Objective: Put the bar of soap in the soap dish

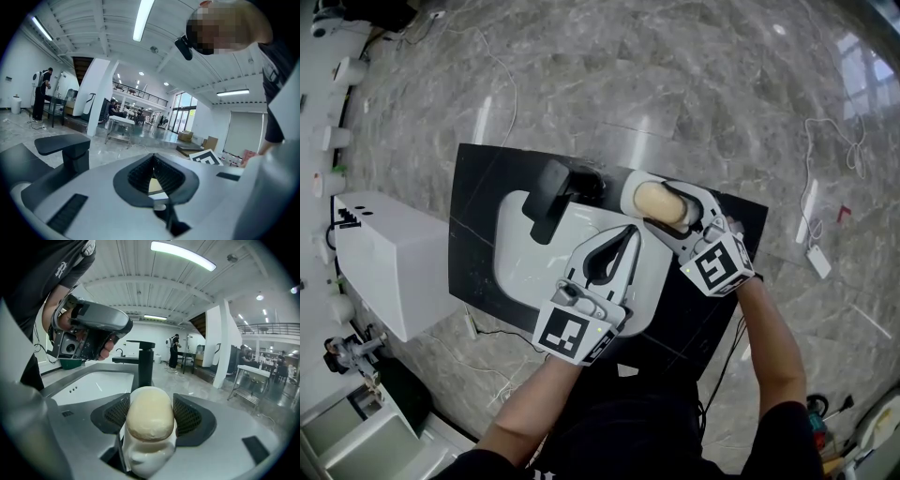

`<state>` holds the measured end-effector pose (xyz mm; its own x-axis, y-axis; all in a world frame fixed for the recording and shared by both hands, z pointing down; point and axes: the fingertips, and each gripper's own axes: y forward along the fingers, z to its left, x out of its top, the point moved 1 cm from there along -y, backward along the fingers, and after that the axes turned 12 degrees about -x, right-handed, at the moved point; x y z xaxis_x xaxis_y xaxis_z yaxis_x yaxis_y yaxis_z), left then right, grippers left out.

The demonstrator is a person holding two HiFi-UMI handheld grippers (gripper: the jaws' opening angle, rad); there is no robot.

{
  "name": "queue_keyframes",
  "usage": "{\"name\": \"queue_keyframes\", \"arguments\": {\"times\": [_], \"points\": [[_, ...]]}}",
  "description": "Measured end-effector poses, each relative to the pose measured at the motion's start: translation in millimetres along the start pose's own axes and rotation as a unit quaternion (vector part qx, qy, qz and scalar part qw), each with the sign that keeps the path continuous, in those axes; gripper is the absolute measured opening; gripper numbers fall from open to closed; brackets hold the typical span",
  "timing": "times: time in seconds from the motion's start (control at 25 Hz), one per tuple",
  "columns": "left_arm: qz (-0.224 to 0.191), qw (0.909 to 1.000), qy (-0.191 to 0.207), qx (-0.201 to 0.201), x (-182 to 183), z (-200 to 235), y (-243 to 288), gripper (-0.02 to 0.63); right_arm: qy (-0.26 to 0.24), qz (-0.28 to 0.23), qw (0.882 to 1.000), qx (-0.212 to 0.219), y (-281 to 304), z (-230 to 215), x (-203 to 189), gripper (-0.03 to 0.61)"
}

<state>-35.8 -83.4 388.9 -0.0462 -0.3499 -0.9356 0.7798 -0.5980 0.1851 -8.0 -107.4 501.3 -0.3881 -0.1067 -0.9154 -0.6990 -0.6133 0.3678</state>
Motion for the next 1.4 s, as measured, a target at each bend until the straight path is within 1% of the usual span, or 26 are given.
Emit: {"name": "queue_keyframes", "arguments": {"times": [0.32, 0.52, 0.68, 0.8, 1.0, 1.16, 1.28, 1.4], "points": [[0.006, 1.0000, -0.004, 0.004, -8.9, -2.1, -2.0, 0.008, -0.015, 0.006, 1.000, -0.005, 4.2, 2.2, -9.2, 0.279], [0.006, 0.9999, -0.006, 0.007, -10.3, -3.2, -4.3, 0.008, -0.045, 0.043, 0.998, -0.001, 7.5, 2.0, -12.9, 0.279], [0.006, 0.9999, -0.006, 0.010, -9.9, -3.5, -6.3, 0.008, -0.057, 0.060, 0.997, 0.007, 10.4, 2.5, -12.3, 0.279], [0.005, 0.9999, -0.006, 0.012, -8.9, -4.1, -7.0, 0.008, -0.069, 0.049, 0.996, 0.010, 10.7, 2.9, -10.9, 0.279], [0.006, 0.9999, -0.006, 0.013, -9.7, -5.5, -8.8, 0.008, -0.117, 0.009, 0.993, 0.003, 9.9, 6.9, -5.9, 0.278], [0.007, 0.9999, -0.007, 0.013, -11.2, -7.5, -9.9, 0.008, -0.100, 0.003, 0.995, 0.013, 10.8, 5.6, -8.0, 0.272], [0.008, 0.9998, -0.009, 0.013, -13.1, -7.3, -10.9, 0.008, -0.089, 0.010, 0.996, 0.022, 5.7, 5.1, -6.9, 0.273], [0.008, 0.9998, -0.011, 0.014, -14.7, -6.0, -12.5, 0.008, -0.064, 0.029, 0.997, 0.032, -5.9, 1.6, -7.9, 0.273]]}}
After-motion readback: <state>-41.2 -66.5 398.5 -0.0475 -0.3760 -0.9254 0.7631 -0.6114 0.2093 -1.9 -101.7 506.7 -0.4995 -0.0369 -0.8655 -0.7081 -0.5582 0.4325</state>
